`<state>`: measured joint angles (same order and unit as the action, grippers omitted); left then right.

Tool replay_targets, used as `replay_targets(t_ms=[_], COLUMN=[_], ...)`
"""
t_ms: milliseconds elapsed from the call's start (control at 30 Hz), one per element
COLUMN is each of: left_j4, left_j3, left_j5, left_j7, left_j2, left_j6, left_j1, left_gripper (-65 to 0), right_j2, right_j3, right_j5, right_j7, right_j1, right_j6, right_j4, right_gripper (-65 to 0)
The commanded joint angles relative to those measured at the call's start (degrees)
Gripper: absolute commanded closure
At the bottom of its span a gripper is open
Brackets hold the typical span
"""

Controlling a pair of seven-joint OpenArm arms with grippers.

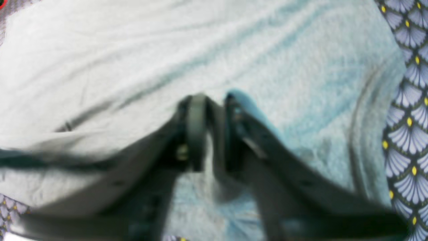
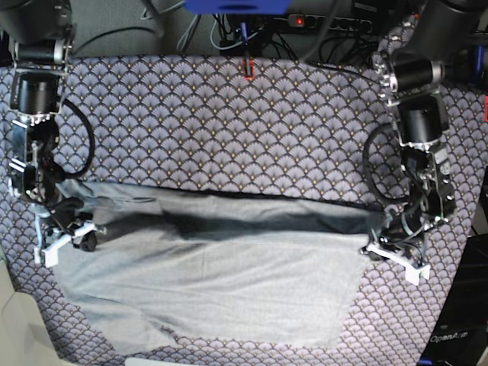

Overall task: Fold the T-shirt properly
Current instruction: 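Pull the lifted shoulder edge toward the hem with both grippers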

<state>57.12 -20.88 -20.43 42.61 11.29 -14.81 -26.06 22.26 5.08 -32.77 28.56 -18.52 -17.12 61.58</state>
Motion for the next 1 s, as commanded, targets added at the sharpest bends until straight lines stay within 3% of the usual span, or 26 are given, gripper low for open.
replay_targets(t_ms=[0, 100, 167, 267, 367, 467, 533, 600, 633, 667, 967], left_j4=[1.38, 2.09, 2.09, 2.26, 4.72, 9.03, 11.14, 12.90, 13.78, 14.31, 12.99], left_j3=[-0.08, -0.17, -0.26, -0.35, -0.26, -0.08, 1.68, 4.49, 6.33, 7.65, 11.35], left_j5=[-0.89, -1.07, -1.16, -1.16, -1.25, -1.25, -1.16, -0.81, -0.72, -0.63, -0.37], left_j7=[-1.25, -1.51, -1.77, -1.69, -1.07, -0.54, -0.46, -0.63, -0.72, -0.72, -0.98], left_j2=[0.62, 0.71, 0.80, 0.89, 0.80, 0.54, -0.43, -0.61, -0.61, -0.61, -0.96], left_j6=[-0.44, -0.44, -0.53, -0.53, -0.62, -0.62, -0.62, -0.62, -0.53, -0.18, -0.01], left_j1=[-1.76, -1.50, -0.70, -0.62, 0.35, 4.48, 6.68, 8.26, 8.88, 9.32, 9.23], left_gripper=[-22.4, -38.6, -45.2, -48.1, -46.9, -42.7, -34.8, -20.9, -10.9, -1.7, 0.0], right_j2=[1.08, 1.52, 2.22, 2.40, 2.57, 3.19, 3.28, 3.28, 3.28, 3.28, 3.28], right_j3=[0.15, -1.35, -2.05, -1.70, -1.70, -1.70, -1.61, -1.61, -1.61, -1.61, -1.61], right_j5=[-0.50, -0.41, 0.20, 1.43, 2.31, 2.31, 2.31, 2.31, 2.31, 2.31, 2.23], right_j7=[-1.26, -1.00, -1.00, -0.91, -0.38, 0.06, -0.47, -2.05, -3.11, -3.72, -6.97], right_j1=[-1.65, -1.65, -1.48, -1.21, 0.55, 2.74, 4.41, 6.35, 7.23, 7.93, 11.97], right_j6=[-0.41, -4.90, -9.29, -13.42, -13.42, -13.42, -13.34, -13.34, -13.34, -13.34, -13.34], right_j4=[0.70, 0.44, 0.53, 0.44, 0.70, 0.79, 0.53, 0.88, 0.88, 0.88, 0.88], right_gripper=[-22.7, -29.1, -29.2, -26.9, -25.4, -24.2, -18.1, -7.5, -1.0, 0.0, 0.0])
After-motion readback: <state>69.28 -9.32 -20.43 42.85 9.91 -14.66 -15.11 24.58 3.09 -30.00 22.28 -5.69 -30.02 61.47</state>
